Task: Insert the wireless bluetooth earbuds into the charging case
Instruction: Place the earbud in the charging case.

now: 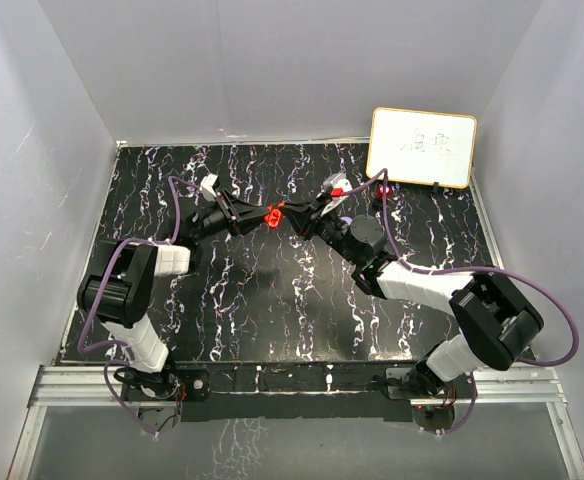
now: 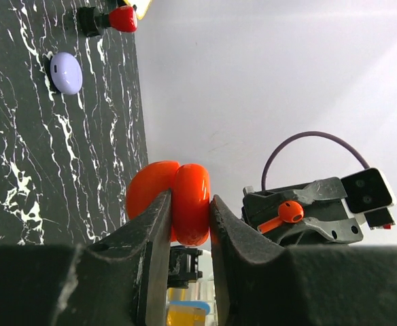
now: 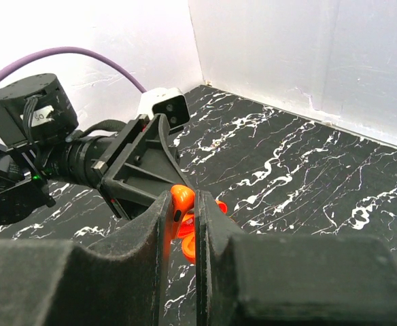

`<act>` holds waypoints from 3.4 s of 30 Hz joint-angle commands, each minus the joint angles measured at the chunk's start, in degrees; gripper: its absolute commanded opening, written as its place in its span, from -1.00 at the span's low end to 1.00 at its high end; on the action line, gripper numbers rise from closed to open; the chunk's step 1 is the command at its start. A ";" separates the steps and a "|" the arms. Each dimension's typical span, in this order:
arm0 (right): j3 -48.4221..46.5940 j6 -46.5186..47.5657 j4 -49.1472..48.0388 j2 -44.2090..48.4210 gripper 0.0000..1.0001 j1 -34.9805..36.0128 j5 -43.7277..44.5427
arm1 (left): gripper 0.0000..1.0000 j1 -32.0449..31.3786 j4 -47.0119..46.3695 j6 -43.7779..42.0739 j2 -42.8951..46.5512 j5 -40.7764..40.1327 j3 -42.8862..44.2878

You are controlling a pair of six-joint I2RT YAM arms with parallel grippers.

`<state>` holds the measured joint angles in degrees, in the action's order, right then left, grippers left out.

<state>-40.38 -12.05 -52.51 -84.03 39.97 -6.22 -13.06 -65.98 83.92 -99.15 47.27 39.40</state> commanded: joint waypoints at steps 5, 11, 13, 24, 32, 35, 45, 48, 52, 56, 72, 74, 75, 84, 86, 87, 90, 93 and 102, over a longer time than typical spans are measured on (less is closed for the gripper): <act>2.02 4.68 -9.23 0.68 -1.00 -0.17 -0.98 | -1.00 -1.49 -6.95 4.80 -0.17 -0.86 1.67; 4.43 7.44 -15.93 -1.14 -1.00 -0.24 -1.70 | -1.00 -1.92 -5.44 4.65 0.72 -0.59 2.54; 5.15 8.32 -18.15 -1.58 -1.00 -0.27 -2.18 | -1.00 -2.06 -4.66 4.23 0.92 -0.37 2.75; 7.64 12.90 -27.35 -4.40 -1.00 -0.26 -5.71 | -1.00 -2.68 -4.58 4.06 1.05 0.49 2.50; 8.07 14.40 -30.09 -6.03 -1.00 -0.21 -7.53 | -1.00 -3.19 -3.98 4.24 1.39 0.90 2.60; 8.12 14.88 -30.58 -6.42 -1.00 -0.17 -7.75 | -1.00 -3.45 -3.57 4.20 1.62 1.06 2.50; 9.30 16.91 -33.35 -8.07 -1.00 -0.22 -8.54 | -1.00 -3.73 -4.37 5.67 1.97 1.90 2.57; 9.45 17.23 -34.12 -8.62 -1.00 -0.26 -8.87 | -1.00 -3.86 -4.25 5.81 2.28 2.16 2.62; 9.93 17.90 -35.51 -9.30 -1.00 -0.24 -9.33 | -1.00 -3.89 -4.63 6.27 2.43 2.46 2.31; 10.75 19.21 -38.61 -10.32 -1.00 -0.24 -10.63 | -1.00 -3.92 -5.73 7.16 2.30 3.04 2.21; 10.75 20.98 -40.56 -10.41 -1.00 -0.25 -9.56 | -1.00 -4.34 -4.32 6.36 4.35 4.01 0.17; 10.53 21.27 -40.56 -10.40 -1.00 -0.32 -9.43 | -1.00 -4.43 -4.01 6.18 4.53 4.06 0.00; 10.50 21.34 -40.63 -10.38 -1.00 -0.34 -9.43 | -1.00 -4.43 -3.82 6.05 4.58 4.13 -0.15; 9.81 21.89 -40.65 -10.25 -1.00 -0.43 -9.26 | -1.00 -4.71 -3.41 5.46 4.49 4.33 -0.82; 9.71 21.89 -40.74 -10.23 -1.00 -0.47 -9.26 | -1.00 -4.70 -3.46 5.38 4.45 4.38 -0.93; 9.74 21.89 -40.89 -10.24 -1.00 -0.42 -9.21 | -1.00 -4.75 -3.46 5.33 4.34 4.41 -0.90; 9.75 21.90 -41.32 -10.22 -1.00 -0.50 -9.04 | -1.00 -4.88 -3.64 5.35 4.06 4.35 -1.09; 9.73 21.90 -42.04 -10.32 -1.00 -0.55 -8.81 | -1.00 -4.95 -4.05 5.62 3.67 4.38 -1.10; 9.78 21.11 -44.08 -11.24 -1.00 -0.84 -9.25 | -1.00 -5.14 -4.86 6.21 3.53 4.33 -0.93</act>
<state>-29.17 8.71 -84.75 -94.89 39.51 -15.90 -17.91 -68.62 89.91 -97.71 50.43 38.39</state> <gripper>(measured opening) 0.147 0.237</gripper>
